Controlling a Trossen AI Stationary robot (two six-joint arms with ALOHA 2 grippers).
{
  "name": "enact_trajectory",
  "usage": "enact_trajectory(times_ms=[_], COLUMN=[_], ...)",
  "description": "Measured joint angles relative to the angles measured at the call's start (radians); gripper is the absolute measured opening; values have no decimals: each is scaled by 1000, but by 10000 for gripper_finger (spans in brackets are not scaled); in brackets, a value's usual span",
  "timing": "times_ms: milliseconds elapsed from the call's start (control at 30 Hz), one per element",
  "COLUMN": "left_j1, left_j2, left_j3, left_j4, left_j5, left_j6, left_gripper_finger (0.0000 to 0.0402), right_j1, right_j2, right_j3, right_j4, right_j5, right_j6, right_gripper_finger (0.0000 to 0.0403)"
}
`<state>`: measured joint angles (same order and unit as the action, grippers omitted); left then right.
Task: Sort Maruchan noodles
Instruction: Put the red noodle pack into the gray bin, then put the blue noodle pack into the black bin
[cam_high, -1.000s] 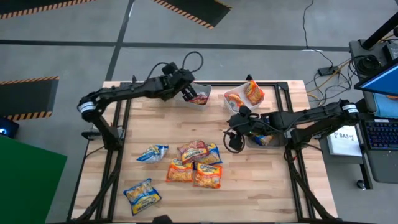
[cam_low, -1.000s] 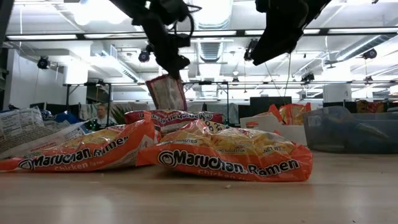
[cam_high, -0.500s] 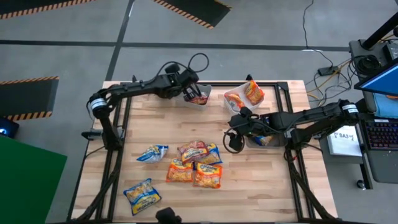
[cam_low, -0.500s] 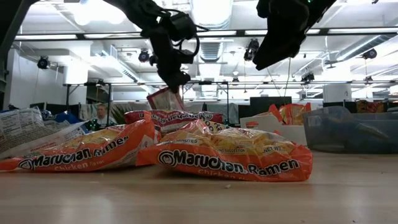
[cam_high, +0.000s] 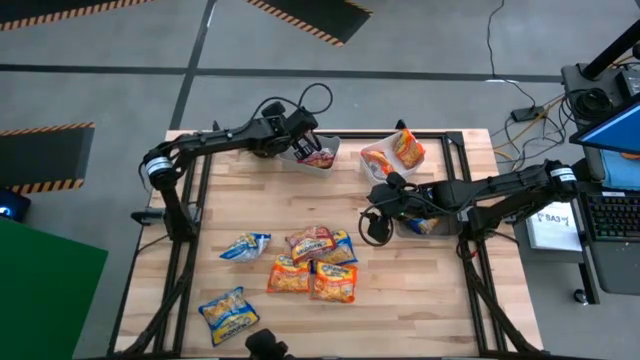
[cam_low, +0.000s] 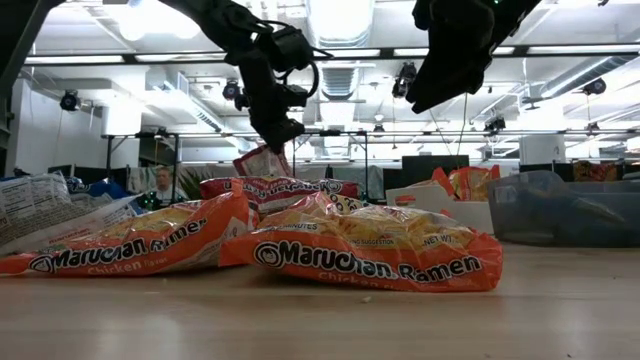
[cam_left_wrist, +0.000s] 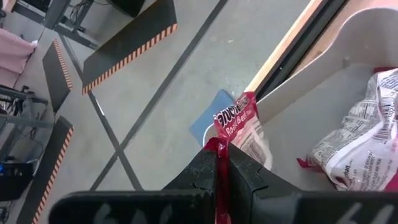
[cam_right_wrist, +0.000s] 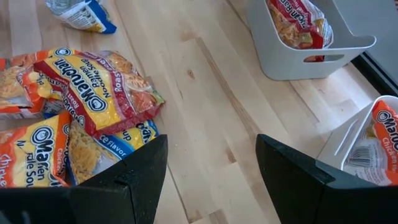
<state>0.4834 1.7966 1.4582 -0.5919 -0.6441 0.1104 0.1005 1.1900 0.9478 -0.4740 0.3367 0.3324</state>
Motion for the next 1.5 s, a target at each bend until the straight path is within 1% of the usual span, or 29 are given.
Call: enact_trajectory(times_ms=[167,267,700,933,1100,1300,1400,1500], left_j1=[6,10,28,28,27,14,5,-3], left_j2=[0,0,0,-3,-21,-60,-69,-69], left_j3=[-2,-2,-2,-2,-2,-2,-2,-4], left_j4=[0,-1,11,20,7,-43,-57,-67], left_j5=[0,0,-1,-1,-1,1,34,42], left_j6=[-12,-20,-26,-15,16,15,14,13], left_gripper_finger=[1,10,91,120,128,128,128,128], right_j1=[0,0,0,0,0,2,2,4], right_j2=[0,0,0,0,0,0,0,0], right_j3=[0,0,0,0,-10,-35,-50,-63], right_j4=[0,0,0,0,0,1,2,5], right_j5=[0,0,0,0,0,0,0,0], right_j6=[10,10,9,12,33,79,102,128], right_gripper_finger=[233,233,233,233,233,233,233,233])
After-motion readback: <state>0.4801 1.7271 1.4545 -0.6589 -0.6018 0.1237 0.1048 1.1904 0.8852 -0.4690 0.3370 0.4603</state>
